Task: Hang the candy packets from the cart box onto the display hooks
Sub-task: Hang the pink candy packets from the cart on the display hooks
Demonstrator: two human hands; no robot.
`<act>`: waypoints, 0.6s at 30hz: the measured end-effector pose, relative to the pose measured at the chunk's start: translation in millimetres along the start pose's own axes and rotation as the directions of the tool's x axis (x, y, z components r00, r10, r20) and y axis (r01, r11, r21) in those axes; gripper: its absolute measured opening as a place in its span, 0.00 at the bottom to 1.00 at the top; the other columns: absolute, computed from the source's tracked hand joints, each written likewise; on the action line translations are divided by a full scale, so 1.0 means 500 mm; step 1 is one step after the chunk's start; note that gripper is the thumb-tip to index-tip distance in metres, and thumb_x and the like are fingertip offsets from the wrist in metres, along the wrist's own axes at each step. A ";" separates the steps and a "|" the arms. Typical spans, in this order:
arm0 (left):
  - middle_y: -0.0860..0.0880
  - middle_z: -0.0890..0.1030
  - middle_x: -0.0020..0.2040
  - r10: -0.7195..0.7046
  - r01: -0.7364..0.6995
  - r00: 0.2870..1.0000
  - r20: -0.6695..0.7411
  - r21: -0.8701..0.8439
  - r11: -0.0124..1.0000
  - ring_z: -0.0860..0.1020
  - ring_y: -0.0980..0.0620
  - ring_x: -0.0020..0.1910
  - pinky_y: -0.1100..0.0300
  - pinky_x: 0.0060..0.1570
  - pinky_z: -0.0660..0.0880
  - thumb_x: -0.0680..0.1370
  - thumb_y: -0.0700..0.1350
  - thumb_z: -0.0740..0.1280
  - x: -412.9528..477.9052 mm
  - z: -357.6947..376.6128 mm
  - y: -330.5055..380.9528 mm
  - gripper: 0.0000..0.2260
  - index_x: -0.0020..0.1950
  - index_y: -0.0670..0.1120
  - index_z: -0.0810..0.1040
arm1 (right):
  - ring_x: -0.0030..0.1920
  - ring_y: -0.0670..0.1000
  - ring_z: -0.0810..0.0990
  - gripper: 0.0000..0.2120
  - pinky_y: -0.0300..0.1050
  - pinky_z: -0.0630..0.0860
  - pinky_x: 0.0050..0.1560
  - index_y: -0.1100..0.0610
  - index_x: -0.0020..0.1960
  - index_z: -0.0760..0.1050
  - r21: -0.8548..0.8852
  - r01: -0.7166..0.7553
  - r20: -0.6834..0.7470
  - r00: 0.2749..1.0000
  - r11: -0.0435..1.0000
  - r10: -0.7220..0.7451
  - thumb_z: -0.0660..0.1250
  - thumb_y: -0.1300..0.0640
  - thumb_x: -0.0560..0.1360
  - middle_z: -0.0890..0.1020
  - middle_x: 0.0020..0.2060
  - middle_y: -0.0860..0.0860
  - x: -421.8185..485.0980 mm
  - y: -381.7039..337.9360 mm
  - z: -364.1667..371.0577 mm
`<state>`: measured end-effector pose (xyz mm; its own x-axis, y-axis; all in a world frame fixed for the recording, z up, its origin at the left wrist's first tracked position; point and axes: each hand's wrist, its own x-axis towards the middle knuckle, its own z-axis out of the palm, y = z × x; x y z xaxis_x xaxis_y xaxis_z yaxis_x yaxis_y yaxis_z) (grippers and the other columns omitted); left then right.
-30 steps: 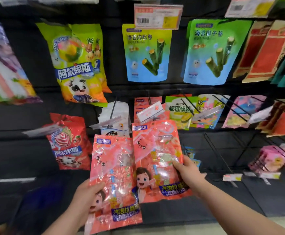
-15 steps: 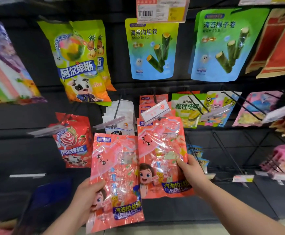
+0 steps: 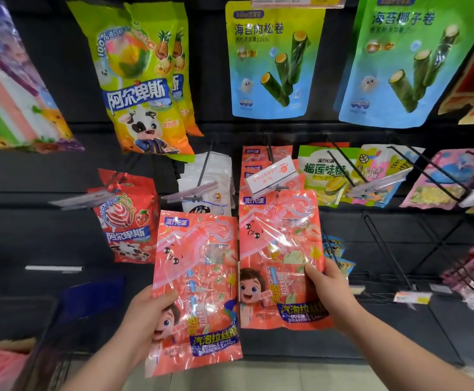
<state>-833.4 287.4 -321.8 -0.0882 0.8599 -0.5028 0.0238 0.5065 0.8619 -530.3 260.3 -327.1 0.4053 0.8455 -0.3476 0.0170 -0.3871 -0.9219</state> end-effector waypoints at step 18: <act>0.41 0.83 0.35 0.005 -0.006 1.000 -0.014 -0.035 0.999 0.81 0.40 0.34 0.45 0.40 0.78 0.77 0.38 0.68 -0.010 -0.001 -0.023 0.07 0.54 0.39 0.78 | 0.49 0.57 0.80 0.03 0.56 0.77 0.56 0.54 0.50 0.72 -0.040 0.016 -0.047 0.999 0.999 -0.017 0.62 0.55 0.78 0.80 0.46 0.54 0.083 -0.043 0.009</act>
<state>-833.7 277.2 -328.9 -0.1021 0.8615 -0.4974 -0.0103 0.4991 0.8665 -517.9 305.5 -322.5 0.4473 0.8340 -0.3231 0.0598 -0.3883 -0.9196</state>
